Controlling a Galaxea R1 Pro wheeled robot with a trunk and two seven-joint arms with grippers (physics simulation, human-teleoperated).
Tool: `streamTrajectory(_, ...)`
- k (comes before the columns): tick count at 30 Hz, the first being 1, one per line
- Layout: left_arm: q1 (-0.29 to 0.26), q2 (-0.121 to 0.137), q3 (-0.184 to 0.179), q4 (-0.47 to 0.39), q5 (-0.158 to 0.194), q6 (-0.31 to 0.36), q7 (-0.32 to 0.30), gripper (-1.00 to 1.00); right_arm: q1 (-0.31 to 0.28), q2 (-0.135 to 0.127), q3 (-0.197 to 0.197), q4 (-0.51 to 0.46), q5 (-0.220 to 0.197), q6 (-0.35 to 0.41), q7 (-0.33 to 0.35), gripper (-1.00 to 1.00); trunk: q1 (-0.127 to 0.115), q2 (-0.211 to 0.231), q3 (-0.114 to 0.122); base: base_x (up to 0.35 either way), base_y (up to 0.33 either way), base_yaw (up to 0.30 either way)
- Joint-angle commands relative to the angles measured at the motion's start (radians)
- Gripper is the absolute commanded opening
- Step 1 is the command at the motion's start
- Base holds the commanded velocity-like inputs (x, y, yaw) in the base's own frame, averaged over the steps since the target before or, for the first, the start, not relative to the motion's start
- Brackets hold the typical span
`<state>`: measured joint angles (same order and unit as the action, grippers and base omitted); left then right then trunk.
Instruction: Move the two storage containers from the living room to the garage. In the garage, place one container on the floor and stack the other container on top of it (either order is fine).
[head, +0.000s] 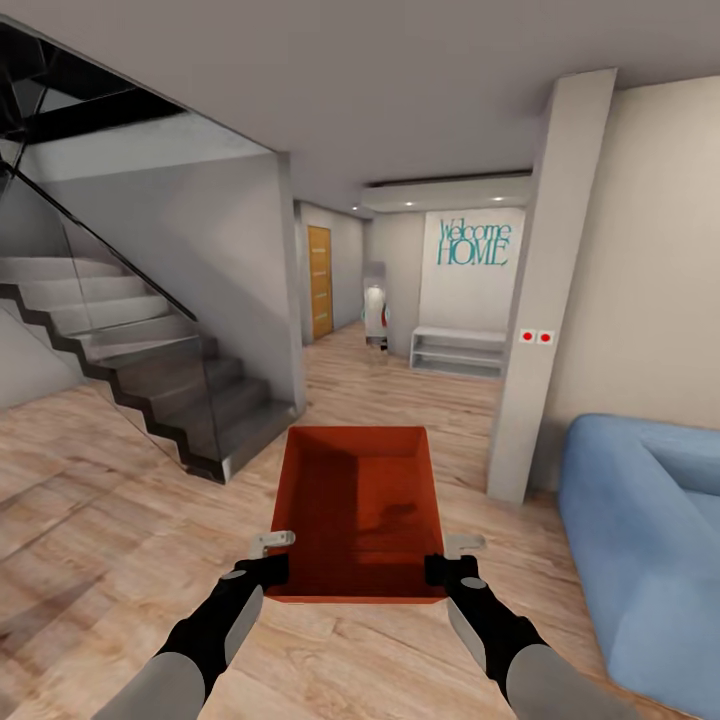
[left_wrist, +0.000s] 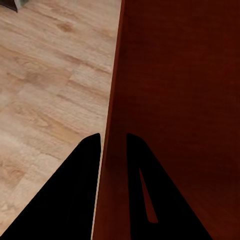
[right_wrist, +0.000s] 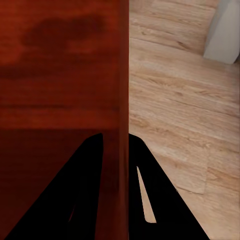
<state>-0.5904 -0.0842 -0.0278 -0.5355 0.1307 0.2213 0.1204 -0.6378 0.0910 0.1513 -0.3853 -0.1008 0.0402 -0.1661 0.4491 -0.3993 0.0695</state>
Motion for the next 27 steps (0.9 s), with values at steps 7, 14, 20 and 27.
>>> streamTrajectory(7, 0.000, 0.019, 0.003, -0.004, 0.003, 0.006, 0.012, -1.00, 0.000, -0.007, -0.005, -0.001, -0.013, 0.003, -0.009, -1.00, 0.001, -0.001, 0.000, 0.322, 0.000, 0.000)
streamTrajectory(14, 0.000, 0.019, 0.003, -0.004, 0.003, 0.006, 0.012, -1.00, 0.000, -0.007, -0.005, -0.001, -0.013, 0.003, -0.009, -1.00, 0.001, -0.001, 0.000, 0.322, 0.000, 0.000)
streamTrajectory(20, 0.000, 0.019, 0.003, -0.004, 0.003, 0.006, 0.012, -1.00, 0.000, -0.007, -0.005, -0.001, -0.013, 0.003, -0.009, -1.00, 0.001, -0.001, 0.000, 0.322, 0.000, 0.000)
streamTrajectory(27, 0.000, 0.020, 0.003, -0.004, 0.003, 0.006, 0.012, -1.00, -0.001, -0.008, -0.006, -0.001, -0.014, 0.004, -0.010, -1.00, 0.001, -0.001, 0.000, 0.322, 0.000, 0.000)
